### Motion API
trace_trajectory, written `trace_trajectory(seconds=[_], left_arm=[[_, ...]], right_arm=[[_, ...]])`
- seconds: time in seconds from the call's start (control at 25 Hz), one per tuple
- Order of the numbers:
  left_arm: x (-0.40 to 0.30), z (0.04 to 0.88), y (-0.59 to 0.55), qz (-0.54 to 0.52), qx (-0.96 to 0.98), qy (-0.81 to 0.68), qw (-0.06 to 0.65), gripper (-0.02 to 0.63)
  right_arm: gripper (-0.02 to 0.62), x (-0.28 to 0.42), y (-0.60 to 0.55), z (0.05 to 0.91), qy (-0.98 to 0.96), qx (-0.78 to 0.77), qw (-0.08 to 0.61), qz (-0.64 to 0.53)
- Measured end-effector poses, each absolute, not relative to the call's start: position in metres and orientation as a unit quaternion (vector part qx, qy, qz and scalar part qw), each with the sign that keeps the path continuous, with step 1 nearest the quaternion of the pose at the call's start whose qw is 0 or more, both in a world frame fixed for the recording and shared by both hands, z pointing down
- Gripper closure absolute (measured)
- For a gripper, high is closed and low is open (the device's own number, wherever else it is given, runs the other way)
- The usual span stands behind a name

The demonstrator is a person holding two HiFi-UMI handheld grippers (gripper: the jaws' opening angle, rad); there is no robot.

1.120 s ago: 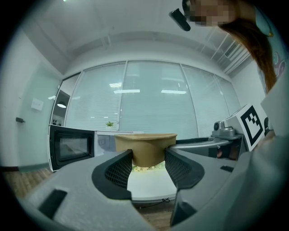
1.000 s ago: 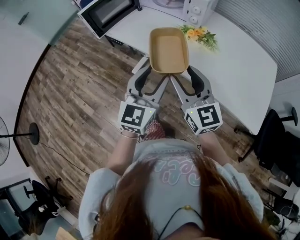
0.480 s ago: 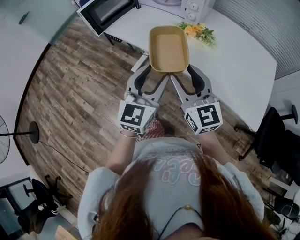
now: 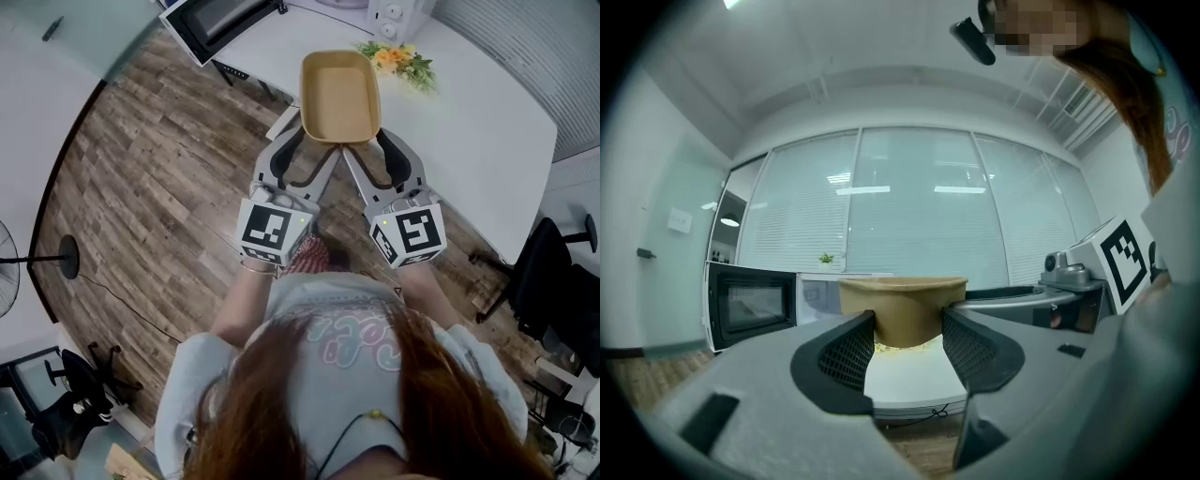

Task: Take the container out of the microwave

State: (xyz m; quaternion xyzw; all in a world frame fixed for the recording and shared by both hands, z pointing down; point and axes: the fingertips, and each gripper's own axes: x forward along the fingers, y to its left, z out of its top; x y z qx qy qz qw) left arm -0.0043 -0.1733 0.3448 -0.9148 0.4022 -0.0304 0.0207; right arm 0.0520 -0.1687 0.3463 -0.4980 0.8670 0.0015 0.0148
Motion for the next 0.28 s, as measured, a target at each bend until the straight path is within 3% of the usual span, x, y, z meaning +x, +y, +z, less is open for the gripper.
trace_trajectory(seconds=[0.28], left_arm=[[-0.0027, 0.3467, -0.1738, -0.029, -0.914, 0.404, 0.020, 0.383]], right_arm=[[0.379, 0.0538, -0.1692, 0.3474, 0.867, -0.498, 0.016, 0.002]])
